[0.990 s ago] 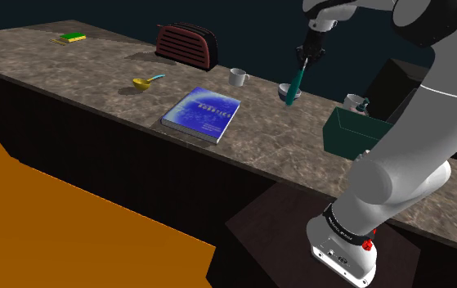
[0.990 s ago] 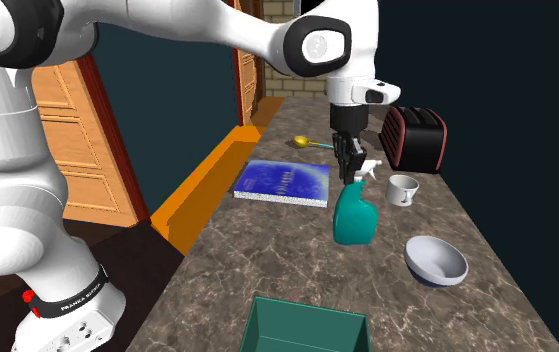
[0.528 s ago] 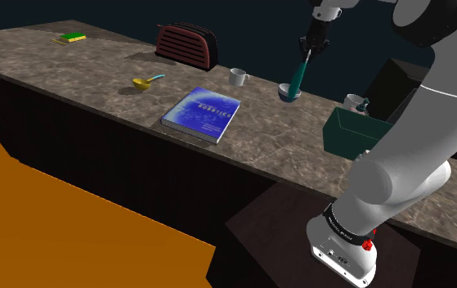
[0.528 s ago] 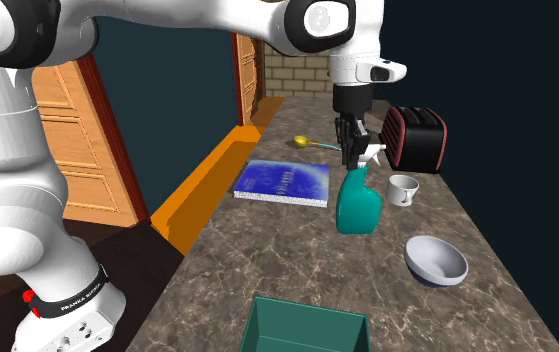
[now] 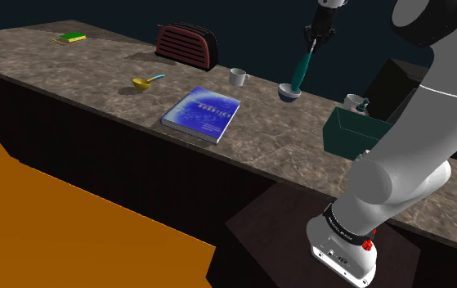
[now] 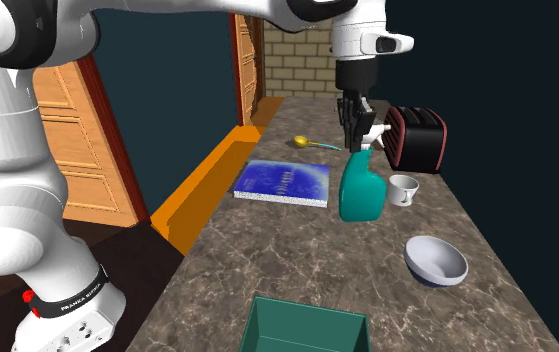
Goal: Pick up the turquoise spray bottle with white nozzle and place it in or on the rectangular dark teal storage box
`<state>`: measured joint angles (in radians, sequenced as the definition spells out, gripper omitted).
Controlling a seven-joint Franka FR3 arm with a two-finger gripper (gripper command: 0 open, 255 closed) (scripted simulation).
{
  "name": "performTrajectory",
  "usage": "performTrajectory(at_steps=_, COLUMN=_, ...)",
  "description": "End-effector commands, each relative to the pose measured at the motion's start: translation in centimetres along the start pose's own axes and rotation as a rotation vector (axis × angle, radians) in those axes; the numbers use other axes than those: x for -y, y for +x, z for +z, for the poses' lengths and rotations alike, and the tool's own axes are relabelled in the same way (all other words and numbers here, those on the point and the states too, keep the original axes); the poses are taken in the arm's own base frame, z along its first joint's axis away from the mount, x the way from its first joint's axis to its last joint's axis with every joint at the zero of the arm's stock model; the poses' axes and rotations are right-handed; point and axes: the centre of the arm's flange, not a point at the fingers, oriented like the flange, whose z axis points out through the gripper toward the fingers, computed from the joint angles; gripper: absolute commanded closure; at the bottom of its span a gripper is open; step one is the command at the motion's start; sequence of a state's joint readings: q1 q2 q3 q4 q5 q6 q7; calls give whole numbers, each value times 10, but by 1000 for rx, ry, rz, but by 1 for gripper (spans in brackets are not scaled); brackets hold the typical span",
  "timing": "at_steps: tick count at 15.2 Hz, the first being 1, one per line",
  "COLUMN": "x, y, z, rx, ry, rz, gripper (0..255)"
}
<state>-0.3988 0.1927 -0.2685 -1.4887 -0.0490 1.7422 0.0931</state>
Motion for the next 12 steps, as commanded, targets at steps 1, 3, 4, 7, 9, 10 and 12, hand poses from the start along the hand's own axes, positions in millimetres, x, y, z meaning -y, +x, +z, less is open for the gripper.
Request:
performTrajectory(at_steps=1, x=0, y=0, z=-11, rx=0, ry=0, rz=0, gripper=255)
performTrajectory(at_steps=3, x=-1, y=1, z=-21, rx=0, ry=0, rz=0, gripper=255)
performTrajectory(at_steps=4, x=-1, y=1, z=-26, rx=0, ry=0, rz=0, gripper=255)
performTrajectory(at_steps=7, x=-3, y=2, z=-42, rx=0, ry=0, rz=0, gripper=255)
performTrajectory(at_steps=9, x=-4, y=3, z=-52, rx=0, ry=0, rz=0, gripper=255)
performTrajectory(at_steps=10, x=-15, y=-3, z=-54, rx=0, ry=0, rz=0, gripper=255)
performTrajectory(at_steps=12, x=-38, y=-15, z=-59, rx=0, ry=0, rz=0, gripper=255)
